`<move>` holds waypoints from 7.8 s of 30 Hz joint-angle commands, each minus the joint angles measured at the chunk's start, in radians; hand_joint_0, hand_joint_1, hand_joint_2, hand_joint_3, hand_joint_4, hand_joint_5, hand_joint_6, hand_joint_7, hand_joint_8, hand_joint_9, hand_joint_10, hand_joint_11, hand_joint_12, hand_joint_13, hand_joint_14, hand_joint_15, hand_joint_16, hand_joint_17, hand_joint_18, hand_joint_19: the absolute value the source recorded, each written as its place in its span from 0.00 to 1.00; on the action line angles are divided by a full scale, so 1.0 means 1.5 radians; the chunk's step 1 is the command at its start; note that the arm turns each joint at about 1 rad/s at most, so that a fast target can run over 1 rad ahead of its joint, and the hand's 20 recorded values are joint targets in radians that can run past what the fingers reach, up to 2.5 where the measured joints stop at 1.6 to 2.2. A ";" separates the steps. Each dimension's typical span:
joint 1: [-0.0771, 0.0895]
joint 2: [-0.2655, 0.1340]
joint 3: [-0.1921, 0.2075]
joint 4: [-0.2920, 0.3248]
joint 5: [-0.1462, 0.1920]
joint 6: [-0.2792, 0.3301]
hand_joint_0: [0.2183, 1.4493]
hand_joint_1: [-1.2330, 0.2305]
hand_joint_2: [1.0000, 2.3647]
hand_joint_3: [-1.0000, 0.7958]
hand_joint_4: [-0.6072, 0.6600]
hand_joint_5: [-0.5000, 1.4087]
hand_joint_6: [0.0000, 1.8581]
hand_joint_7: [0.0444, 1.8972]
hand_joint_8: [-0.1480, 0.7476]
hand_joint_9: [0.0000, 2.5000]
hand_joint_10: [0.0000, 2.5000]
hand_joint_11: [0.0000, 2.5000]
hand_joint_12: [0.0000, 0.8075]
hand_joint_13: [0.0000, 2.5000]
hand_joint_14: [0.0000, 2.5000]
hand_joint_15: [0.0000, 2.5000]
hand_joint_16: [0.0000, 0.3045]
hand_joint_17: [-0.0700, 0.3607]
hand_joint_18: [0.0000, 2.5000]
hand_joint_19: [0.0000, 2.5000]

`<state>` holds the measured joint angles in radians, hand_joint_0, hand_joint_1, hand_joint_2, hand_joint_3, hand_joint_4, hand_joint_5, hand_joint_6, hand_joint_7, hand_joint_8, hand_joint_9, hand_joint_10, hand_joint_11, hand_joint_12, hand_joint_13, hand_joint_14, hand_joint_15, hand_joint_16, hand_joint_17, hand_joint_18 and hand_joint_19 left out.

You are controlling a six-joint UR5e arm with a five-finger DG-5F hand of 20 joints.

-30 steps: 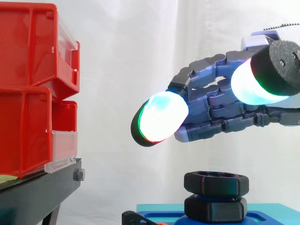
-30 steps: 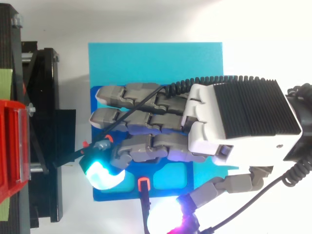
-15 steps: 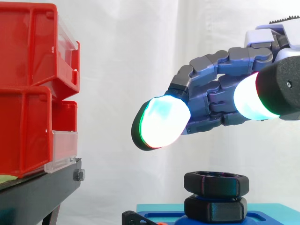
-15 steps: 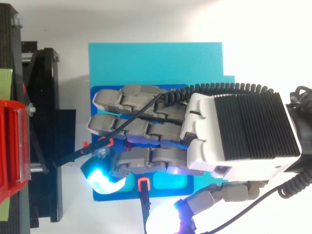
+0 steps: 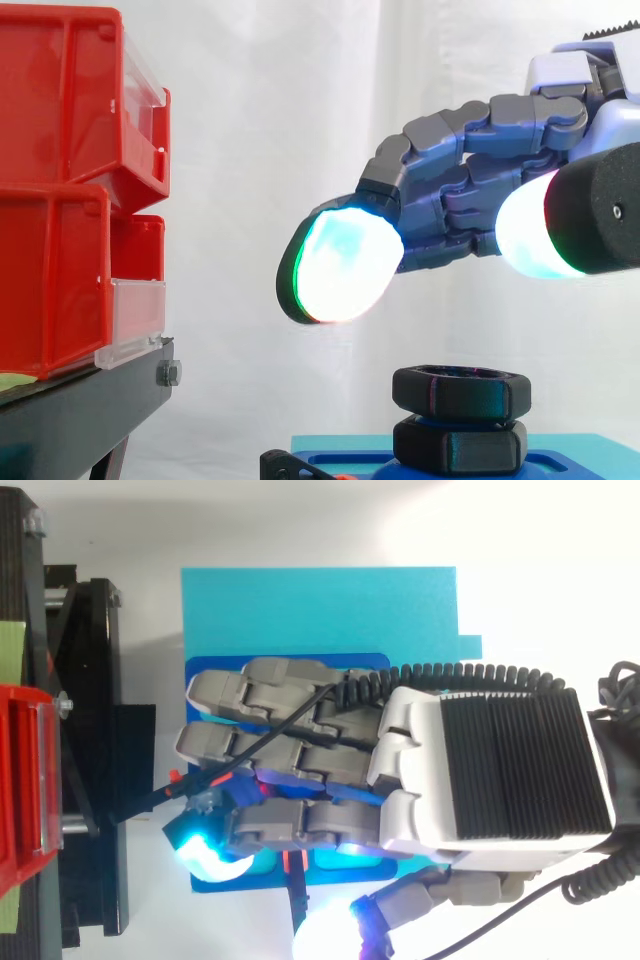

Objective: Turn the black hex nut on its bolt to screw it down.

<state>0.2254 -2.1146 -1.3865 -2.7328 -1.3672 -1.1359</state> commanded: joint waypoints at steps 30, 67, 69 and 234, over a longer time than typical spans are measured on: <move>-0.007 -0.034 0.054 -0.061 -0.012 -0.074 0.24 0.50 0.00 0.28 0.64 0.16 0.27 0.47 0.45 0.06 0.00 0.00 0.43 0.01 0.00 0.00 0.16 0.41 0.04 0.04; -0.026 -0.045 0.054 -0.041 -0.035 -0.095 0.23 0.55 0.00 0.28 0.69 0.18 0.33 0.66 0.46 0.08 0.00 0.00 0.43 0.02 0.00 0.00 0.16 0.41 0.06 0.05; -0.029 -0.045 0.054 -0.041 -0.042 -0.094 0.23 0.55 0.00 0.28 0.69 0.18 0.33 0.64 0.46 0.08 0.00 0.00 0.43 0.02 0.00 0.00 0.16 0.41 0.06 0.05; -0.112 -0.076 0.103 0.033 -0.277 -0.130 0.22 0.66 0.00 0.28 0.69 0.19 0.27 0.63 0.47 0.09 0.00 0.00 0.44 0.02 0.00 0.00 0.16 0.42 0.05 0.05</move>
<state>0.0455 -2.2285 -1.2313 -2.6845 -1.7920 -1.3304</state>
